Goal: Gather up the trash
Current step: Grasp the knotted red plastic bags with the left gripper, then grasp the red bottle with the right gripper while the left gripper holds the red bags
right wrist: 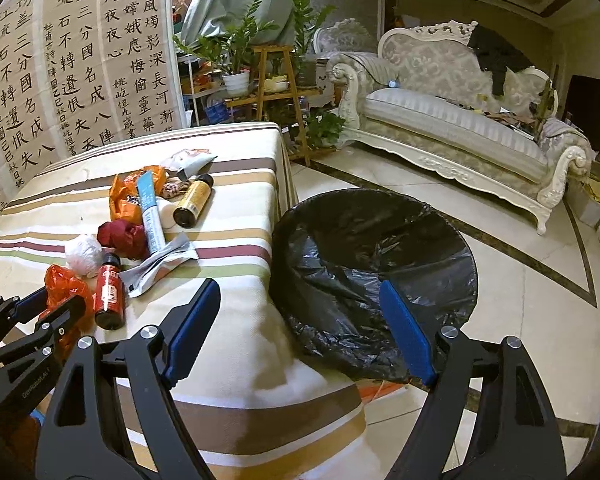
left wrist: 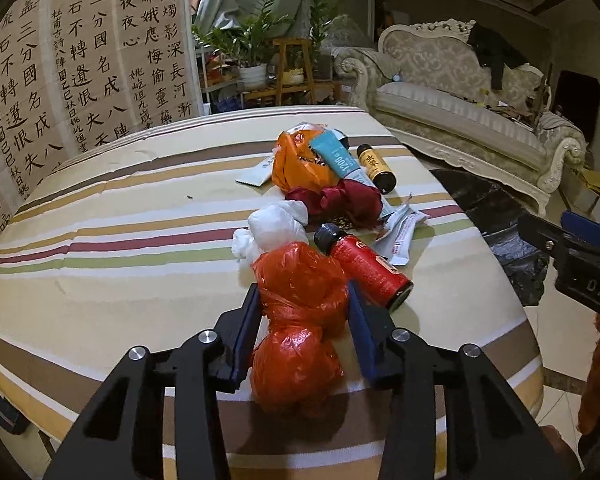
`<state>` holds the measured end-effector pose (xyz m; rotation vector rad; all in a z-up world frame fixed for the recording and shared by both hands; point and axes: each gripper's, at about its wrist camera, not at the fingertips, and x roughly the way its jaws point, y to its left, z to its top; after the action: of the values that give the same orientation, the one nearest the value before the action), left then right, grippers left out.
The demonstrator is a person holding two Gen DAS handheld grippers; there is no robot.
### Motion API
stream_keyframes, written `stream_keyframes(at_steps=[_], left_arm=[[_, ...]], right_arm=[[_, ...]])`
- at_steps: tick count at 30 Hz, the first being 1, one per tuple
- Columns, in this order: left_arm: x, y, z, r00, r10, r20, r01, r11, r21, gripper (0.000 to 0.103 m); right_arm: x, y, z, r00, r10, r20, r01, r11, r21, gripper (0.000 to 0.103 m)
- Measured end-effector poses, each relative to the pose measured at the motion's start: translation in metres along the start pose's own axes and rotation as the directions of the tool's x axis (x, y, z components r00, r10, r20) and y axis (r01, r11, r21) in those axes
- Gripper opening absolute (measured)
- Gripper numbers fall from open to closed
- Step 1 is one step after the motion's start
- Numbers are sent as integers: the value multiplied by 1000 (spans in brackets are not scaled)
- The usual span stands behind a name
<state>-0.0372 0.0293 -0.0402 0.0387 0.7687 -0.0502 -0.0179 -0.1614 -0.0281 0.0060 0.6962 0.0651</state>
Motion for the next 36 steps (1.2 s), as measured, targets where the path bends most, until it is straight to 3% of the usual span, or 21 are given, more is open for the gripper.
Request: stream_keyframes(at_steps=[7, 14, 22, 29, 36], left_arm=[[-21, 14, 4, 999, 2, 48, 0, 1000, -28, 42], [-22, 44, 4, 996, 76, 52, -72, 994, -87, 42], [-21, 76, 0, 986, 159, 53, -151, 980, -130, 42], [-17, 92, -5, 986, 163, 32, -156, 975, -160, 42], [-15, 98, -5, 988, 154, 26, -147, 973, -178, 42]], right_arm=[[-5, 14, 2, 999, 42, 5, -42, 999, -26, 76], [-2, 44, 3, 988, 148, -35, -150, 987, -64, 56], [-1, 92, 0, 956, 277, -100, -289, 947, -137, 38], [11, 122, -2, 943, 295, -154, -321, 927, -195, 21], [18, 133, 1, 944, 288, -163, -318, 925, -210, 23]])
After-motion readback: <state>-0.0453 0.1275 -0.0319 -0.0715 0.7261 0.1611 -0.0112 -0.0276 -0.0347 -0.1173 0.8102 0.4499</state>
